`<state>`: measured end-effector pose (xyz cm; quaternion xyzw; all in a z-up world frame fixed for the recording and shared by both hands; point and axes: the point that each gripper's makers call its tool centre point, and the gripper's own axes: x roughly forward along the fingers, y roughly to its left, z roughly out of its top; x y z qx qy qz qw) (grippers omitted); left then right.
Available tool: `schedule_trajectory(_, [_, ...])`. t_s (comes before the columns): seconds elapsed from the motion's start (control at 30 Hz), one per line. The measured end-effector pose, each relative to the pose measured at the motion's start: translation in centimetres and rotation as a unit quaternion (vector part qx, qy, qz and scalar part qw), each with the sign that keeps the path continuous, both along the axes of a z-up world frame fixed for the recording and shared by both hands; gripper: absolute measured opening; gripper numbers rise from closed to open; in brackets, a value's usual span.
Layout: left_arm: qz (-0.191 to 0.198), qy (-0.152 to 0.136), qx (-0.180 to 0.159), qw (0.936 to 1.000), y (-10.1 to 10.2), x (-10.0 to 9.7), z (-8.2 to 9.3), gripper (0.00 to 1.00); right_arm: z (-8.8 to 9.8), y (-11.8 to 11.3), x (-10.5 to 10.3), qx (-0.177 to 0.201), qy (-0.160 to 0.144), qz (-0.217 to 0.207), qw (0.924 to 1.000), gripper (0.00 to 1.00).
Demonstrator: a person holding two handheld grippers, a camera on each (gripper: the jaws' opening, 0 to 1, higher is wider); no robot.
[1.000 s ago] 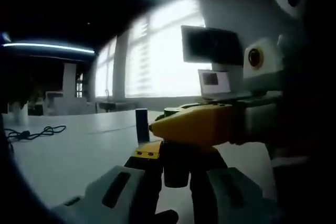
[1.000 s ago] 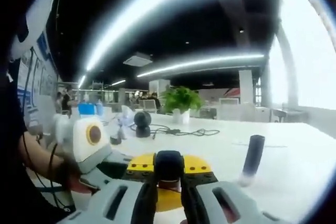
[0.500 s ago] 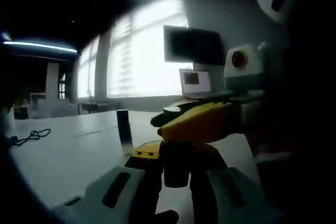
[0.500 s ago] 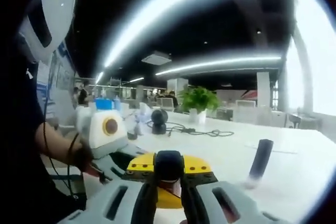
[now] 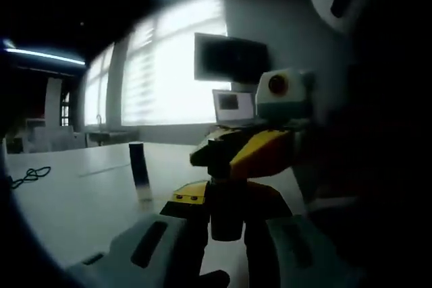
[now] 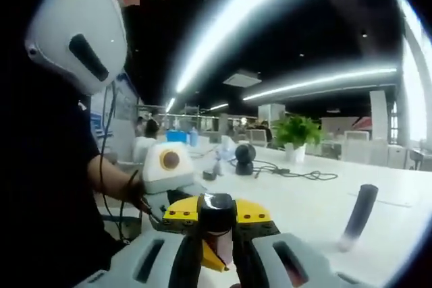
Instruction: Pick up cosmetic bottle twist off cap place on table pick up cap screw tight cap place on table
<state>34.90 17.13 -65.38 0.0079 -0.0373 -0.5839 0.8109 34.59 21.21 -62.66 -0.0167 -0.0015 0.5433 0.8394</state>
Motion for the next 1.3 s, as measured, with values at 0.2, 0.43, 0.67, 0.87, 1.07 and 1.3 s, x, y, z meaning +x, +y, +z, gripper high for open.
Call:
schedule_trajectory(0.2, [-0.013,0.007,-0.001,0.9999,-0.1,-0.5,0.0,0.09,0.2,0.6,-0.6,-0.012,0.001,0.073,0.9973,0.11])
schedule_trajectory(0.43, [-0.015,0.016,-0.004,0.9998,-0.2,-0.8,0.2,0.09,0.4,0.7,-1.1,0.001,0.021,0.136,0.9906,0.11])
schedule_trajectory(0.67, [-0.032,0.018,-0.001,0.9993,-0.5,-1.6,0.1,0.09,0.2,0.5,-2.2,-0.008,0.029,0.226,0.9737,0.11])
schedule_trajectory(0.87, [-0.043,0.026,-0.013,0.9987,-0.6,-1.8,0.4,0.09,0.5,0.5,-2.3,-0.001,0.030,0.267,0.9633,0.11])
schedule_trajectory(1.07, [-0.039,0.027,-0.011,0.9988,-0.6,-1.5,0.2,0.09,0.2,0.4,-2.0,-0.006,0.035,0.268,0.9627,0.11])
schedule_trajectory(1.3, [-0.046,0.030,-0.007,0.9985,-0.6,-1.6,-0.2,0.10,-0.3,0.4,-2.1,-0.008,0.045,0.276,0.9602,0.11])
